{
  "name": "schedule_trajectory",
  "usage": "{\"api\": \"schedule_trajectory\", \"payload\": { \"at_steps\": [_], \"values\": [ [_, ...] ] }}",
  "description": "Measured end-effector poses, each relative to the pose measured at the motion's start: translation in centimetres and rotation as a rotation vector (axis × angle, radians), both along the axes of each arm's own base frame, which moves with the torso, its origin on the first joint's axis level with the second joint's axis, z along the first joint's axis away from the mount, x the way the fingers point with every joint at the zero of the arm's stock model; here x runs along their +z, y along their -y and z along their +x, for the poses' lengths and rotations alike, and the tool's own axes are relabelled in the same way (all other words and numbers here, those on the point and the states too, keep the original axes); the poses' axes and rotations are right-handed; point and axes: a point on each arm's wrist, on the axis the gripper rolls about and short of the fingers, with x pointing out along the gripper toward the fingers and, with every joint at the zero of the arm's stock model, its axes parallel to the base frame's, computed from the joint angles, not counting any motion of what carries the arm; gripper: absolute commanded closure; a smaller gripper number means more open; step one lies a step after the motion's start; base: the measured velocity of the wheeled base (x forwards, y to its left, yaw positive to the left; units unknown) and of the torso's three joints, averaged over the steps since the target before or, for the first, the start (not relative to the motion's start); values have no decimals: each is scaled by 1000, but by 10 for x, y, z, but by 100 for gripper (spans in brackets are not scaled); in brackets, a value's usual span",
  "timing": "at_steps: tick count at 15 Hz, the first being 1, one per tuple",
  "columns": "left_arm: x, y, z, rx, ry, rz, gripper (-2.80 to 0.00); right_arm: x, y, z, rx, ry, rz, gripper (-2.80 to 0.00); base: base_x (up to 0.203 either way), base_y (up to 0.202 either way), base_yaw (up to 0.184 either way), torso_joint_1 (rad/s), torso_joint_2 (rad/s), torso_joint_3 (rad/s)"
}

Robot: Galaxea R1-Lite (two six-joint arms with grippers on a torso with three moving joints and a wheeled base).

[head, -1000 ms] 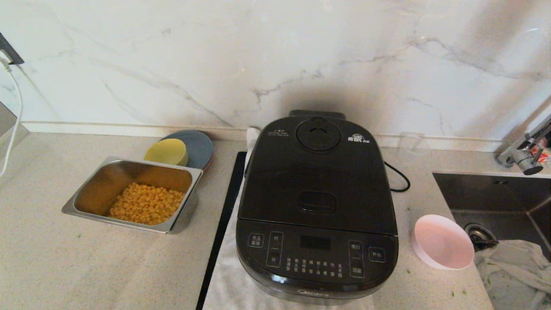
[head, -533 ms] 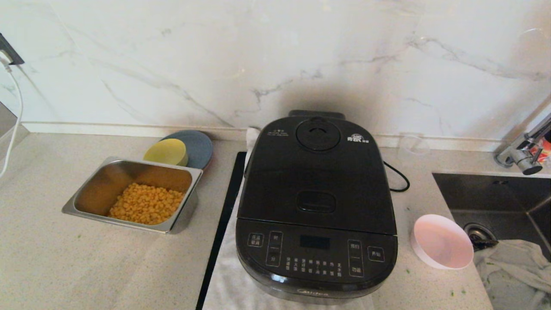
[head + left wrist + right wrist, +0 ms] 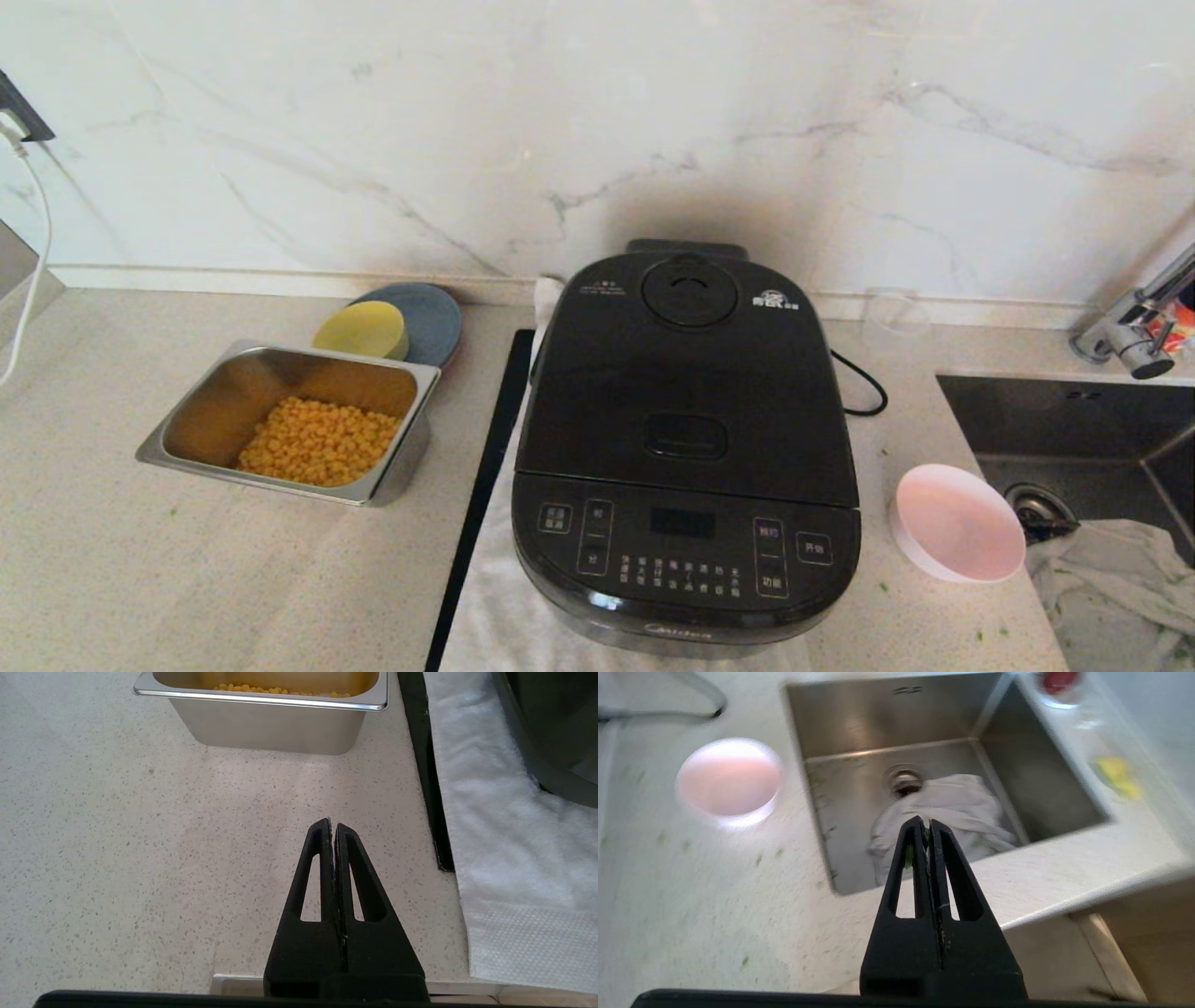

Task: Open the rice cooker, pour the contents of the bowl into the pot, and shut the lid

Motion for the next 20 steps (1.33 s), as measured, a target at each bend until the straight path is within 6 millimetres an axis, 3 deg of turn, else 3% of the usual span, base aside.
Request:
{"api": "schedule_trajectory", "payload": {
  "at_steps": [6, 8, 11, 20],
  "values": [
    [0, 0, 0, 0, 0, 0, 0, -72, -6, 47, 224, 115, -131, 0, 0, 0, 0, 0, 0, 0],
    [0, 0, 0, 0, 0, 0, 0, -76, -9, 51, 354, 191, -120, 0, 0, 0, 0, 0, 0, 0],
    [0, 0, 0, 0, 1, 0, 0, -90, -12, 52, 488, 80, -65, 0, 0, 0, 0, 0, 0, 0],
    [0, 0, 0, 0, 0, 0, 0, -92, -12, 53, 495, 86, -57, 0, 0, 0, 0, 0, 0, 0]
  ]
}}
